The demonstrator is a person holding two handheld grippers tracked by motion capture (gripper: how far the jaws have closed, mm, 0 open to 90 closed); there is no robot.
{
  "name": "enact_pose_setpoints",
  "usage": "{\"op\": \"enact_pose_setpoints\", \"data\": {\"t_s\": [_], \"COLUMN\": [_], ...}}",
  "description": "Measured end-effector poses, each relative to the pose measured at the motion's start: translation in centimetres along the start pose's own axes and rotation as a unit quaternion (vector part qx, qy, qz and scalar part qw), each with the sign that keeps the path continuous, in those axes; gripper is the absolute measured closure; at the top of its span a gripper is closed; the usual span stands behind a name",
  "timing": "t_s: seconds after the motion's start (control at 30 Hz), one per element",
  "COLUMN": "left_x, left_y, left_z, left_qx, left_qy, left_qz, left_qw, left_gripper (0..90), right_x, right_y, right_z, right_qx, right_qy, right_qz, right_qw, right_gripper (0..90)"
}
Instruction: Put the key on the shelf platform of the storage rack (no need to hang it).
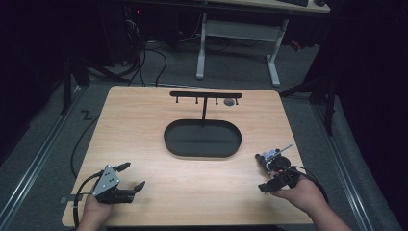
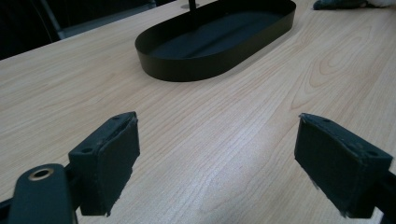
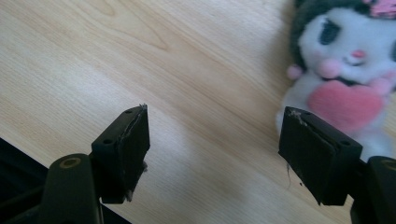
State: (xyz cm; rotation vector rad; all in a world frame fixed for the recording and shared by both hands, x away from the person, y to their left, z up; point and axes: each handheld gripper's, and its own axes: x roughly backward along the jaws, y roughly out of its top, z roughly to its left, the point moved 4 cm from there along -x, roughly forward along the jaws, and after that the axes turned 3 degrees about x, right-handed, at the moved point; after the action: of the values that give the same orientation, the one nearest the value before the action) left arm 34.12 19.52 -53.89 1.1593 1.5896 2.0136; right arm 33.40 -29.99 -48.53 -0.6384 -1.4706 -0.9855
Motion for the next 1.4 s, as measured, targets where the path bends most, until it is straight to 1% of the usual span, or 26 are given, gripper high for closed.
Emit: {"op": "enact_pose_setpoints", "data": {"t_s": [0.1,0.27,0.37,0.43,0.6,0.67,0.73,0.83,0.87,0.9,0.93,0.97,1.0,1.2,1.23,1.3,1.33,1.37,1.4], "left_x": [-0.1,0.0,0.0,0.0,0.0,0.0,0.0,0.0,0.0,0.0,0.0,0.0,0.0,0.0,0.0,0.0,0.0,0.0,0.0], "left_y": [0.0,0.0,0.0,0.0,0.0,0.0,0.0,0.0,0.0,0.0,0.0,-0.1,-0.1,0.0,-0.1,-0.1,-0.1,-0.1,-0.1], "left_z": [0.0,-0.1,0.0,0.0,0.0,0.0,0.0,0.0,0.0,0.0,0.0,0.0,0.0,0.1,0.1,0.0,0.0,0.0,0.0], "left_qx": [-0.001,-0.007,-0.006,-0.006,-0.007,-0.007,-0.007,-0.006,-0.006,-0.006,-0.006,-0.006,-0.007,-0.006,-0.006,-0.007,-0.007,-0.007,-0.006], "left_qy": [0.000,-0.001,0.000,-0.001,0.000,-0.001,0.000,0.000,0.000,0.000,0.000,0.000,0.000,0.002,0.002,0.000,0.000,-0.001,-0.001], "left_qz": [0.002,-0.002,0.000,0.000,0.000,0.001,0.001,0.001,0.001,0.001,0.001,0.002,0.002,0.001,0.001,0.002,0.002,0.002,0.003], "left_qw": [1.0000,1.0000,1.0000,1.0000,1.0000,1.0000,1.0000,1.0000,1.0000,1.0000,1.0000,1.0000,1.0000,1.0000,1.0000,1.0000,1.0000,1.0000,1.0000], "left_gripper": [14.6,14.6,14.7,14.7,14.7,14.7,14.7,14.7,14.8,14.8,14.8,14.8,14.8,14.8,14.8,14.8,14.8,14.8,14.8], "right_x": [0.5,1.1,1.4,1.5,1.6,1.6,1.5,1.2,1.0,0.8,0.6,0.5,0.2,-1.1,-1.5,-1.9,-2.2,-2.3,-2.5], "right_y": [0.0,-0.1,0.0,0.0,0.2,0.3,0.4,0.5,0.4,0.5,0.5,0.5,0.5,0.5,0.5,0.5,0.5,0.5,0.5], "right_z": [-0.6,-1.9,-2.4,-2.6,-3.3,-3.7,-4.1,-4.6,-4.6,-4.9,-4.9,-5.0,-5.1,-5.4,-5.5,-5.5,-5.5,-5.5,-5.5], "right_qx": [-0.007,-0.010,-0.014,-0.016,-0.024,-0.026,-0.033,-0.040,-0.044,-0.037,-0.043,-0.045,-0.046,-0.051,-0.051,-0.054,-0.053,-0.053,-0.054], "right_qy": [0.002,-0.013,-0.018,-0.023,-0.028,-0.037,-0.034,-0.040,-0.039,-0.038,-0.036,-0.040,-0.038,-0.038,-0.040,-0.038,-0.040,-0.040,-0.038], "right_qz": [0.007,0.005,-0.001,0.001,-0.002,-0.001,-0.001,0.009,0.011,0.010,0.009,0.014,0.011,0.024,0.022,0.027,0.025,0.031,0.027], "right_qw": [1.0000,0.9998,0.9997,0.9996,0.9993,0.9990,0.9989,0.9984,0.9982,0.9985,0.9984,0.9981,0.9982,0.9977,0.9976,0.9974,0.9975,0.9973,0.9975], "right_gripper": [24.5,24.4,24.4,24.4,24.3,24.2,24.2,24.3,24.9,25.1,25.3,25.2,25.1,24.7,24.5,24.7,25.2,25.9,26.9]}}
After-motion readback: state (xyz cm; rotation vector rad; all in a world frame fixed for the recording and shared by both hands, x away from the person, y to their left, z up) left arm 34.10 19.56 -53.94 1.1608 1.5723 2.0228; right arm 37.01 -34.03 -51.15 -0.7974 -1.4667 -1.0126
